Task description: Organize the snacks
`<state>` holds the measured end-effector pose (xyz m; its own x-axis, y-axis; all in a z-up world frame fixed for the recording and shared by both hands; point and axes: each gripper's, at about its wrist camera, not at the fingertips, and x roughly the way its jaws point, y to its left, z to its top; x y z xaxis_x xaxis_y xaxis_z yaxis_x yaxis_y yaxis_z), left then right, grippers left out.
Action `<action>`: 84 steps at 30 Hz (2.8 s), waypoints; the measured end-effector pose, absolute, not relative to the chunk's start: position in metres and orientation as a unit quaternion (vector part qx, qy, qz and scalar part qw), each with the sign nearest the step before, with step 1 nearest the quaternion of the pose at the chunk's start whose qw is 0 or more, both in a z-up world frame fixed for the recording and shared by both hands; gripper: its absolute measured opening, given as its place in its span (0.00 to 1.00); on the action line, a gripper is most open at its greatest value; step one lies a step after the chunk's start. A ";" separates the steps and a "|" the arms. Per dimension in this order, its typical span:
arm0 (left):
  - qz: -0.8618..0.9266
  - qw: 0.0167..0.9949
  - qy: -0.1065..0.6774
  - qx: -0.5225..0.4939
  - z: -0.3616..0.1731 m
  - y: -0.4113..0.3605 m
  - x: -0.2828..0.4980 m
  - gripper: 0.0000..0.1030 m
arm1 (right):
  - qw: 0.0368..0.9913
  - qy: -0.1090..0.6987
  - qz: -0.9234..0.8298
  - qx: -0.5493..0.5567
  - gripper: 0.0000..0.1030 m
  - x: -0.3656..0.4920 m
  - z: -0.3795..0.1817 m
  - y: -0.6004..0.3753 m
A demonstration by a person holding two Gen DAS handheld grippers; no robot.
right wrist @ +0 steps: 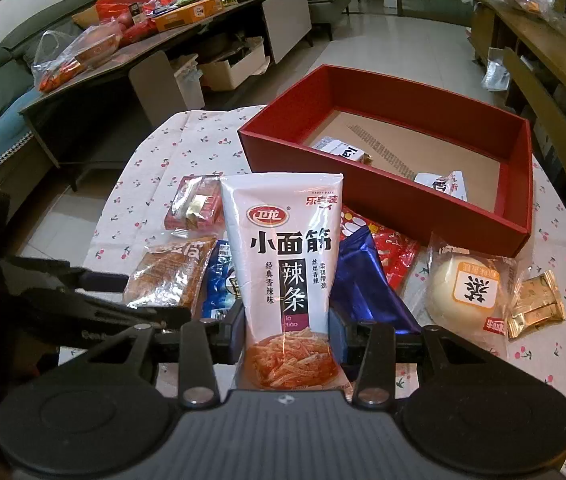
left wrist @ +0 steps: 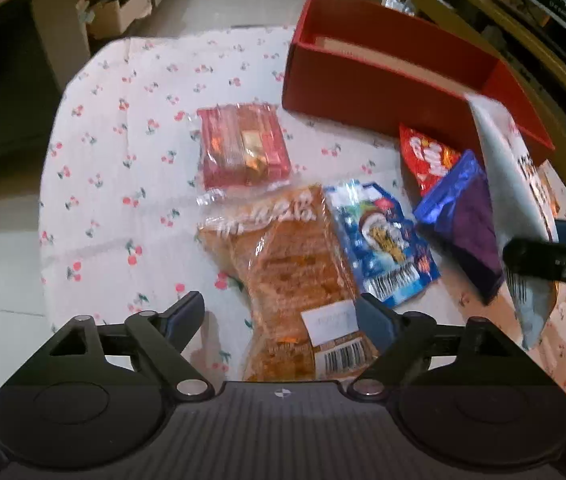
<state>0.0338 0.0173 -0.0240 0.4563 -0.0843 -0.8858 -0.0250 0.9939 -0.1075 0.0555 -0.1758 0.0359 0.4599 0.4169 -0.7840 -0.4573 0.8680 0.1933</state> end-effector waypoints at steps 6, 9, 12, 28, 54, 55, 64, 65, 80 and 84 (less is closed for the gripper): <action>-0.014 0.844 0.531 -0.071 -0.029 0.011 0.029 0.86 | 0.852 0.453 0.261 -0.026 0.52 0.054 0.036 -0.174; -0.008 0.845 0.530 -0.068 -0.029 0.005 0.032 0.86 | 0.854 0.452 0.257 -0.022 0.52 0.054 0.037 -0.178; -0.008 0.849 0.526 -0.059 -0.025 0.000 0.033 0.86 | 0.856 0.449 0.255 -0.016 0.52 0.054 0.039 -0.181; 0.027 0.835 0.536 -0.119 -0.031 0.004 0.036 0.88 | 0.860 0.440 0.258 -0.008 0.52 0.051 0.044 -0.186; -0.035 0.843 0.532 -0.066 -0.016 -0.001 0.023 0.59 | 0.867 0.433 0.246 0.015 0.52 0.039 0.050 -0.191; -0.028 0.843 0.532 -0.074 -0.015 0.003 0.023 0.72 | 0.867 0.433 0.247 0.016 0.52 0.040 0.050 -0.191; 0.001 0.835 0.544 -0.081 -0.023 0.009 0.024 0.91 | 0.866 0.429 0.255 0.020 0.52 0.037 0.054 -0.193; 0.008 0.831 0.549 -0.087 -0.027 0.010 0.027 0.91 | 0.866 0.429 0.256 0.020 0.52 0.036 0.053 -0.194; 0.028 0.840 0.535 -0.083 -0.028 -0.006 0.036 0.96 | 0.864 0.433 0.257 0.023 0.52 0.038 0.052 -0.195; 0.036 0.835 0.540 -0.102 -0.031 -0.008 0.042 0.98 | 0.864 0.430 0.260 0.024 0.52 0.038 0.053 -0.194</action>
<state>0.0423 -0.0076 -0.0310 0.4151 -0.0507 -0.9084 -0.1704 0.9764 -0.1323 0.0377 -0.1938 0.0530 0.4950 0.4692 -0.7313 -0.4287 0.8640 0.2642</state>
